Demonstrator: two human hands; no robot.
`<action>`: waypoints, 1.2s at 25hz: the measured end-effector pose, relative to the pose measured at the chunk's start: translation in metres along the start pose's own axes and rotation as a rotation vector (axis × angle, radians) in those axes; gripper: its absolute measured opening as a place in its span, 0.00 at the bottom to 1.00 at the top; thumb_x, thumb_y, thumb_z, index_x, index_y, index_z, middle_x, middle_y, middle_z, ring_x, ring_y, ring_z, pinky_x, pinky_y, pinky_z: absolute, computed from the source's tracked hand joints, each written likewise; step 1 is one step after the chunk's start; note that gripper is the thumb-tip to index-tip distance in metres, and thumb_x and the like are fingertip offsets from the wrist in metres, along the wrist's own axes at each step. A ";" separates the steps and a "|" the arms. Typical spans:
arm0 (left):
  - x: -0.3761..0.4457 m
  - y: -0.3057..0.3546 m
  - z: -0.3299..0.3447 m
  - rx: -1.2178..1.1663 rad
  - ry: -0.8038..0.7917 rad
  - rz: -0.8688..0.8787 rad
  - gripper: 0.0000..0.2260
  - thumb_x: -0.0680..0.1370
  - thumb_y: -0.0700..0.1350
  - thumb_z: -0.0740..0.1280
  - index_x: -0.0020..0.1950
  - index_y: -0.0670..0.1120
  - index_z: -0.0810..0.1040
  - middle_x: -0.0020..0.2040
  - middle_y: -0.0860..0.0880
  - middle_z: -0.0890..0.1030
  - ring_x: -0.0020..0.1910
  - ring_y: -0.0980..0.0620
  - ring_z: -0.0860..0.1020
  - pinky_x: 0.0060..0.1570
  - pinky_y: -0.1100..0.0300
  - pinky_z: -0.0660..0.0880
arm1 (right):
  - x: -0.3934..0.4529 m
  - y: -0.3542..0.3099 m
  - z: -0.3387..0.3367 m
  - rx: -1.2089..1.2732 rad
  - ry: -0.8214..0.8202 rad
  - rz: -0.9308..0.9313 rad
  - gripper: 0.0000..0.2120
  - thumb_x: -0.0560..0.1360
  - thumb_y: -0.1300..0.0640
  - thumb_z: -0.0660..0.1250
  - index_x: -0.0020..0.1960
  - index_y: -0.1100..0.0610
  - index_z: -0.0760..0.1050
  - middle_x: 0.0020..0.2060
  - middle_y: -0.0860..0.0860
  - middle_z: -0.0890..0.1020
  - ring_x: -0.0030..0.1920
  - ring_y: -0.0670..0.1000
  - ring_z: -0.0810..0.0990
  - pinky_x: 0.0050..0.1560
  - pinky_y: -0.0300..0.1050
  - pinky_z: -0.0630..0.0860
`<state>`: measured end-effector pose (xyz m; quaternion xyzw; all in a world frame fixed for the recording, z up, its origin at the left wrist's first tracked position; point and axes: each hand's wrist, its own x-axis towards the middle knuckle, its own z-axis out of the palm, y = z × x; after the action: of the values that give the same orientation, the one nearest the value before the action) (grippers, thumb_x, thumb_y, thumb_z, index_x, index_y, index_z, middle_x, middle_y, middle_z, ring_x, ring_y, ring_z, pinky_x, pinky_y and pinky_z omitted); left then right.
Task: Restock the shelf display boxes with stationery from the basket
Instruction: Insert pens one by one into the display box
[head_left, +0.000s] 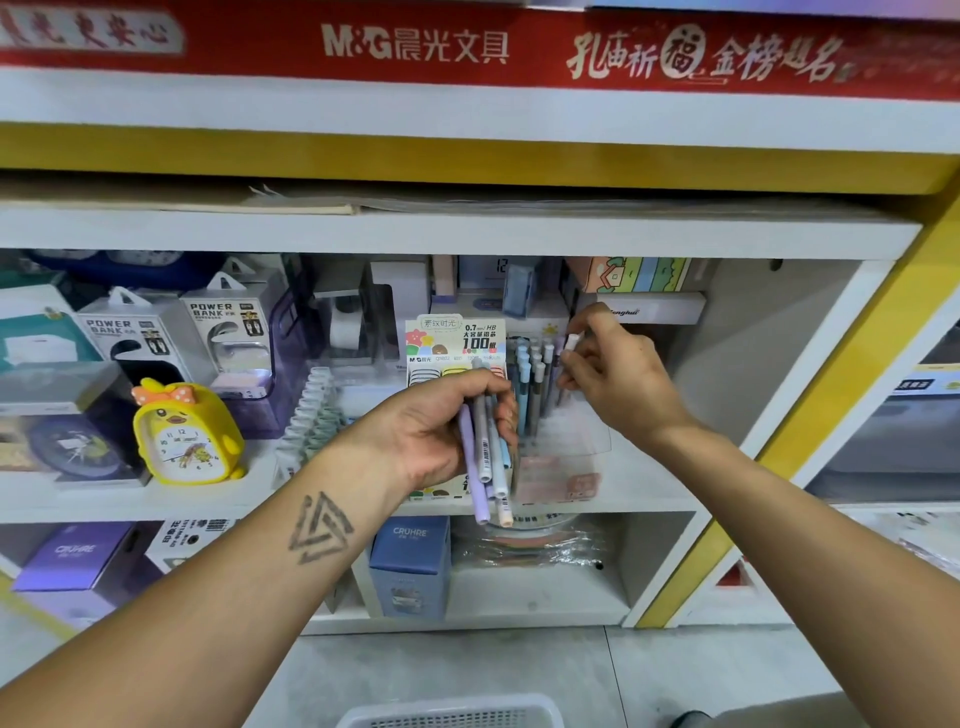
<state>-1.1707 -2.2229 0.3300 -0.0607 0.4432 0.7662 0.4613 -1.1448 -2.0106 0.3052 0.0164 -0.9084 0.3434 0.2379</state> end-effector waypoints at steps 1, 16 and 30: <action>0.000 0.000 -0.001 0.006 0.001 0.011 0.01 0.77 0.36 0.66 0.46 0.39 0.76 0.36 0.44 0.76 0.32 0.51 0.74 0.32 0.60 0.77 | 0.000 0.000 0.000 0.007 -0.007 0.000 0.08 0.81 0.59 0.65 0.53 0.48 0.68 0.36 0.49 0.83 0.39 0.46 0.85 0.44 0.57 0.83; -0.014 -0.003 0.000 0.116 -0.061 0.212 0.09 0.74 0.34 0.68 0.52 0.34 0.80 0.42 0.37 0.84 0.41 0.44 0.85 0.42 0.53 0.83 | 0.000 0.001 0.011 -0.032 -0.075 -0.063 0.10 0.81 0.61 0.64 0.49 0.47 0.66 0.35 0.50 0.82 0.35 0.45 0.84 0.40 0.54 0.83; -0.009 -0.010 0.005 0.222 -0.044 0.260 0.06 0.77 0.31 0.66 0.53 0.33 0.80 0.42 0.37 0.84 0.40 0.42 0.85 0.40 0.54 0.83 | 0.000 -0.043 0.000 0.548 -0.277 0.276 0.06 0.73 0.59 0.76 0.47 0.61 0.83 0.31 0.57 0.84 0.26 0.49 0.78 0.26 0.37 0.69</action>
<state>-1.1563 -2.2238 0.3315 0.0651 0.5190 0.7669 0.3719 -1.1363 -2.0437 0.3311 0.0031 -0.7996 0.5985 0.0500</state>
